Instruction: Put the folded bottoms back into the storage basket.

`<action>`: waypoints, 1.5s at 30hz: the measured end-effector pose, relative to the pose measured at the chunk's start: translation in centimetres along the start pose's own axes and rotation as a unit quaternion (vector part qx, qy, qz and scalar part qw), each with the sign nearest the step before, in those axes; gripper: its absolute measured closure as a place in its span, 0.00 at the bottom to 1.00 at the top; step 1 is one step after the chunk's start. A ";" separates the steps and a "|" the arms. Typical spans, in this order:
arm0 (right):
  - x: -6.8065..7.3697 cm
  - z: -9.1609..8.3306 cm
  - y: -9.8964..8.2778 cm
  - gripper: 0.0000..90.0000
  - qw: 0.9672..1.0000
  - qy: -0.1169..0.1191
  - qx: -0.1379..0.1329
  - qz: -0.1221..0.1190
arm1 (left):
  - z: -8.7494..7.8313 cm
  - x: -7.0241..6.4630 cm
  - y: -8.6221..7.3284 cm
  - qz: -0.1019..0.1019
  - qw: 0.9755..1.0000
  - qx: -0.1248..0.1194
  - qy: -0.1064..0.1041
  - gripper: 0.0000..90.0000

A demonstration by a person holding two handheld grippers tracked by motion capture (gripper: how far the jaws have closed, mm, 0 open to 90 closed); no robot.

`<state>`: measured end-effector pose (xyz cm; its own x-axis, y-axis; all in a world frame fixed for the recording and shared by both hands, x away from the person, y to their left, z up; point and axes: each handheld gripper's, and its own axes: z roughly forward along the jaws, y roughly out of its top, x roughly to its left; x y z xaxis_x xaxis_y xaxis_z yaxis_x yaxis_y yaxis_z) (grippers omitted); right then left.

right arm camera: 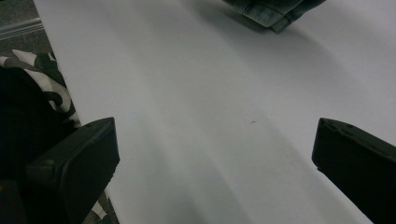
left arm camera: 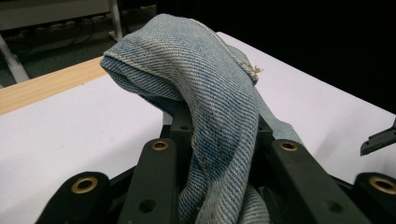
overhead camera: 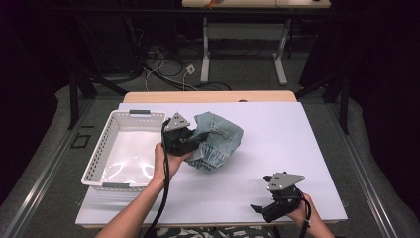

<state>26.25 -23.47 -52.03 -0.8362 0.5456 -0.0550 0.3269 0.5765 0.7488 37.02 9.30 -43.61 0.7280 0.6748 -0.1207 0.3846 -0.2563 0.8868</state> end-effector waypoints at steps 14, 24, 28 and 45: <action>0.0 0.0 0.0 0.00 1.000 0.000 -0.001 -0.001 | -1.8 0.8 0.5 -0.004 1.000 -0.015 0.010 0.80; 0.1 0.0 0.0 0.00 1.000 0.000 -0.001 -0.002 | -3.1 1.2 1.1 0.006 1.000 -0.014 0.024 0.81; 0.1 0.0 0.0 0.00 1.000 0.001 -0.001 -0.002 | -3.6 1.5 1.3 0.007 0.999 -0.016 0.029 0.81; 0.1 0.0 0.0 0.00 1.000 0.001 -0.001 -0.002 | -6.3 3.3 2.3 0.007 0.998 -0.016 0.065 0.80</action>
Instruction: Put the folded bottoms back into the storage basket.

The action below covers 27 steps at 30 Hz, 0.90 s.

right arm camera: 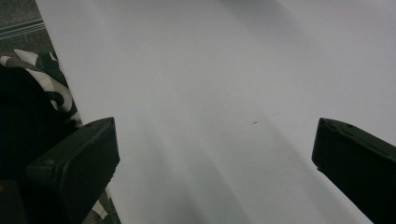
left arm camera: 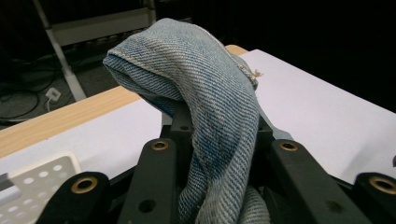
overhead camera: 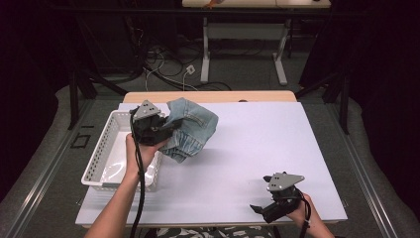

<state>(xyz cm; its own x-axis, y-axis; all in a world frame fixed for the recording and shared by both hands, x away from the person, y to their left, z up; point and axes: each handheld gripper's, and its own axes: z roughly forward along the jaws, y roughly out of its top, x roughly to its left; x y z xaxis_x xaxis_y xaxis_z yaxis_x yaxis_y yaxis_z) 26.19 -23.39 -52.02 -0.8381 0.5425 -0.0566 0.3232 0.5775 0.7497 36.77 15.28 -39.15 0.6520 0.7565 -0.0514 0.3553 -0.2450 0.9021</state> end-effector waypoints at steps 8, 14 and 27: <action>-0.1 0.0 0.0 0.00 1.000 0.000 0.001 0.001 | -0.7 0.8 0.2 -0.003 1.000 -0.001 0.013 0.80; -0.1 0.0 0.0 0.00 1.000 0.000 0.002 0.001 | -1.4 1.5 0.3 -0.009 1.000 -0.004 0.023 0.80; -0.1 0.1 0.0 0.00 1.000 0.000 0.001 0.000 | -3.2 2.6 0.8 -0.018 0.999 -0.017 0.038 0.80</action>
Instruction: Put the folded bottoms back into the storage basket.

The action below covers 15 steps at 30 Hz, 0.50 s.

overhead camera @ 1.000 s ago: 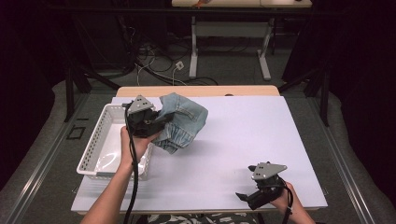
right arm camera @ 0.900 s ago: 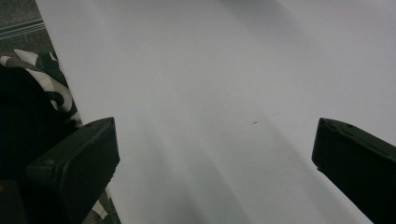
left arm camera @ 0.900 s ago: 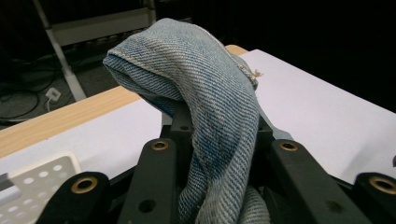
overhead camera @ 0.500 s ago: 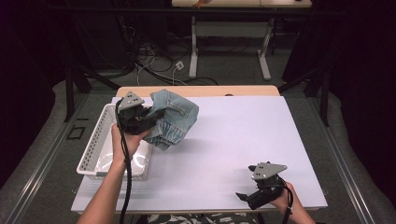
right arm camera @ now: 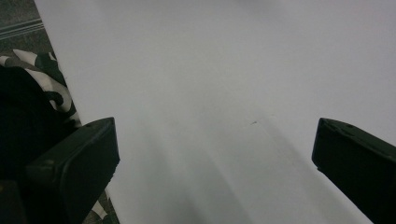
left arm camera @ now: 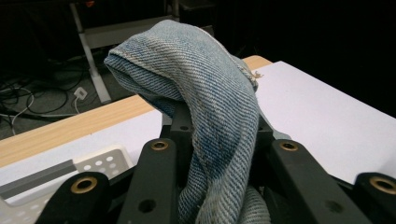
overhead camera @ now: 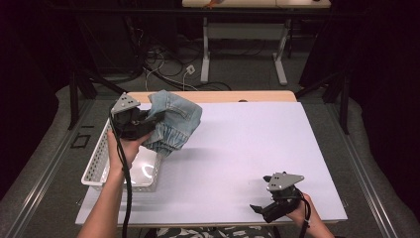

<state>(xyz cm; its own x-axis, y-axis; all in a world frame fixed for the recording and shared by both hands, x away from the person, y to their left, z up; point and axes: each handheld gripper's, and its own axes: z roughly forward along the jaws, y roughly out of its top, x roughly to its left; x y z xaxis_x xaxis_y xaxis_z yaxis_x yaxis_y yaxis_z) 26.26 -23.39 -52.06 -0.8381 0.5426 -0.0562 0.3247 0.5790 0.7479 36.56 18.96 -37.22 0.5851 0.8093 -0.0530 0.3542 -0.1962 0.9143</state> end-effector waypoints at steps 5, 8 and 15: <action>0.0 0.0 0.0 0.00 1.000 -0.001 0.000 0.001 | -0.5 0.3 0.1 -0.002 1.000 -0.006 0.008 0.80; 0.0 0.0 0.0 0.00 1.000 -0.001 -0.001 0.001 | -0.8 0.5 0.1 -0.001 1.000 -0.007 0.014 0.80; 0.0 0.0 0.0 0.00 1.000 -0.001 0.000 0.002 | -1.3 1.0 0.1 -0.002 1.000 -0.008 0.028 0.80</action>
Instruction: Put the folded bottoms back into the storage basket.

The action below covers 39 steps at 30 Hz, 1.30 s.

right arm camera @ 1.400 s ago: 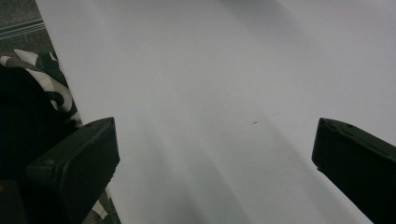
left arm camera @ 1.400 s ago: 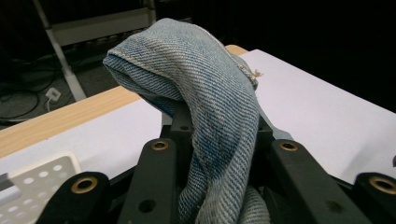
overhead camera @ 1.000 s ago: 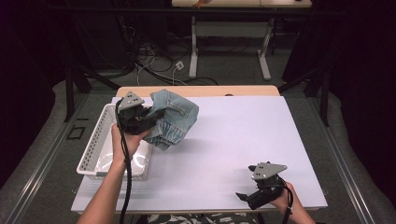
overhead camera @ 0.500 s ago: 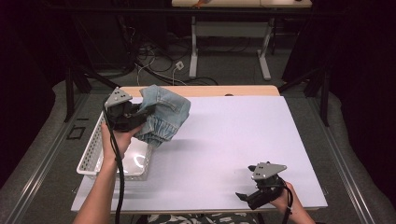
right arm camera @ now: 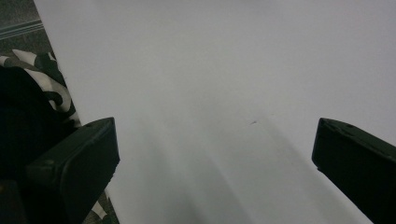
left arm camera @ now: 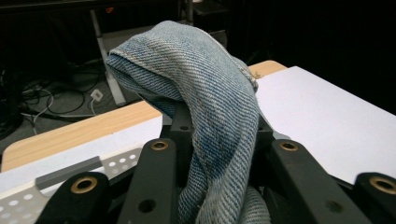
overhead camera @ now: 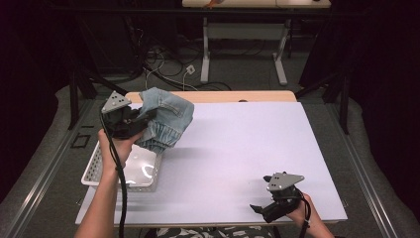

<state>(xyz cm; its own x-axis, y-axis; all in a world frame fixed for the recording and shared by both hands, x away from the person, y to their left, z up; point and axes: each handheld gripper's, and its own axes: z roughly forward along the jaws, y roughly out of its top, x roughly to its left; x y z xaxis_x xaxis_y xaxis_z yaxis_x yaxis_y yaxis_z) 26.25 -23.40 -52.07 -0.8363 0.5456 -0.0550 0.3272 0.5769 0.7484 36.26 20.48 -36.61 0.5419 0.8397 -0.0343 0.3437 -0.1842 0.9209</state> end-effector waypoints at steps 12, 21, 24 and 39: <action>0.0 0.0 0.0 0.00 1.000 -0.001 0.000 -0.001 | -1.5 0.9 0.3 -0.002 1.000 -0.012 0.016 0.80; 0.0 0.0 0.0 0.00 1.000 0.000 0.001 0.000 | -2.5 1.3 0.5 0.001 1.000 -0.007 0.028 0.80; 0.0 0.0 0.0 0.00 1.000 0.000 0.000 -0.002 | -2.6 1.6 0.4 0.000 0.999 -0.003 0.034 0.80; 0.0 0.0 0.0 0.00 1.000 -0.001 -0.001 0.000 | -3.1 2.8 0.1 -0.007 0.998 0.006 0.059 0.80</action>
<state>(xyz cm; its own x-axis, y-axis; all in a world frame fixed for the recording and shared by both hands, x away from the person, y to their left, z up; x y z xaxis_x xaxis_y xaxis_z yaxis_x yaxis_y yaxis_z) 26.29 -23.42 -52.06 -0.8350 0.5473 -0.0571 0.3264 0.5761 0.7494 35.42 24.45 -35.39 0.4427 0.8967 0.0000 0.3593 -0.1774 0.9162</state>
